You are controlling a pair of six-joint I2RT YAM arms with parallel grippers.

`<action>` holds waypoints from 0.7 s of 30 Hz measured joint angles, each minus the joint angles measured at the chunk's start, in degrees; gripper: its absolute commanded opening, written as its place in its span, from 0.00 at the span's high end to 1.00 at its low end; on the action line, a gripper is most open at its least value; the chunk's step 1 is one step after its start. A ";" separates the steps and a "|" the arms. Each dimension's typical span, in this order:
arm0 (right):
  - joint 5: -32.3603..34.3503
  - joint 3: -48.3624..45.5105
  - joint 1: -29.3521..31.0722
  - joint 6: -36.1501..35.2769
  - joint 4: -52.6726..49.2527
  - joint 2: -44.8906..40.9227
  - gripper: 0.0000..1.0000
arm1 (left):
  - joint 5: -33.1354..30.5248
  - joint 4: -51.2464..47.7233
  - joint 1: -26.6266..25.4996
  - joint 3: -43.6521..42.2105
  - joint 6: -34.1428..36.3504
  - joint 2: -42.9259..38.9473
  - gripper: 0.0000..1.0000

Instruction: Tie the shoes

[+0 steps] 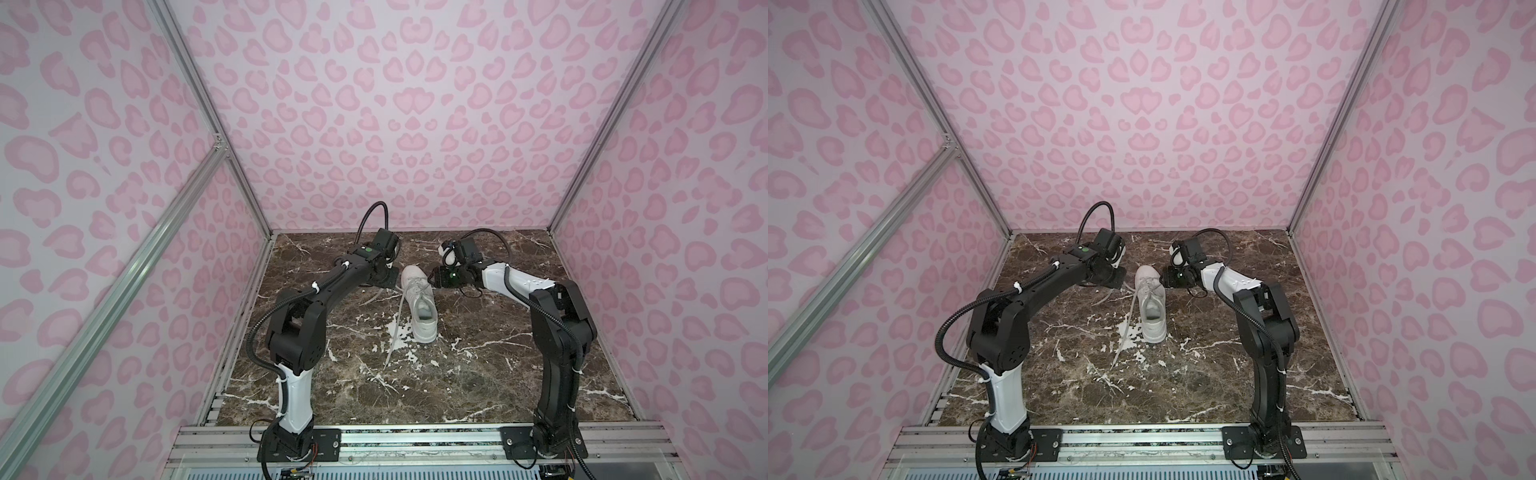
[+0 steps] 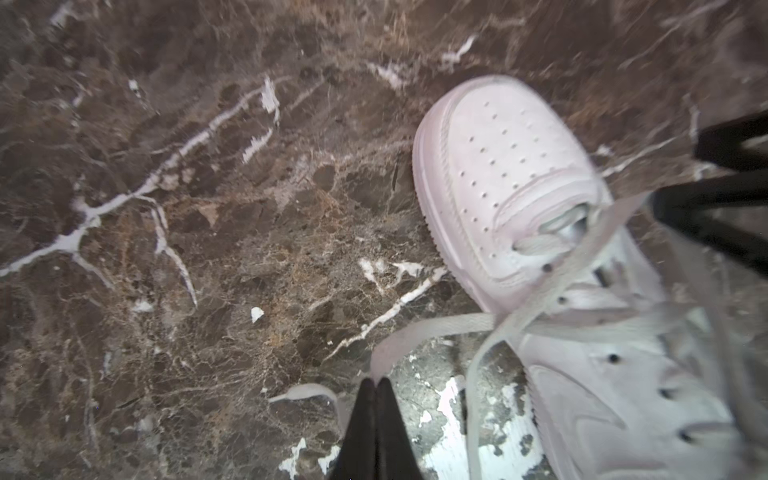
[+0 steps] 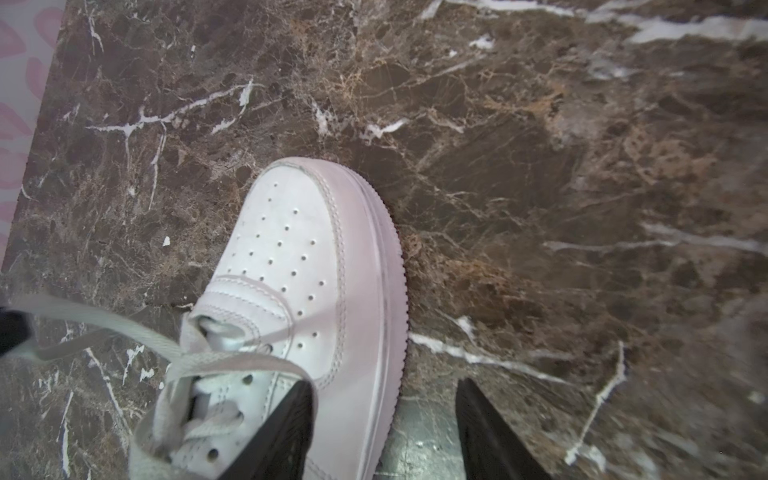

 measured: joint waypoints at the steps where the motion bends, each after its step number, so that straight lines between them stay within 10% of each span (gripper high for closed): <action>1: -0.13 0.07 -0.07 0.00 -0.33 0.04 0.42 | 0.31 0.07 0.09 1.01 0.00 -0.57 0.97; 21: -3.69 0.94 -0.31 -0.09 -1.16 -1.31 0.42 | 7.45 -0.52 2.47 7.45 -1.86 -3.04 0.97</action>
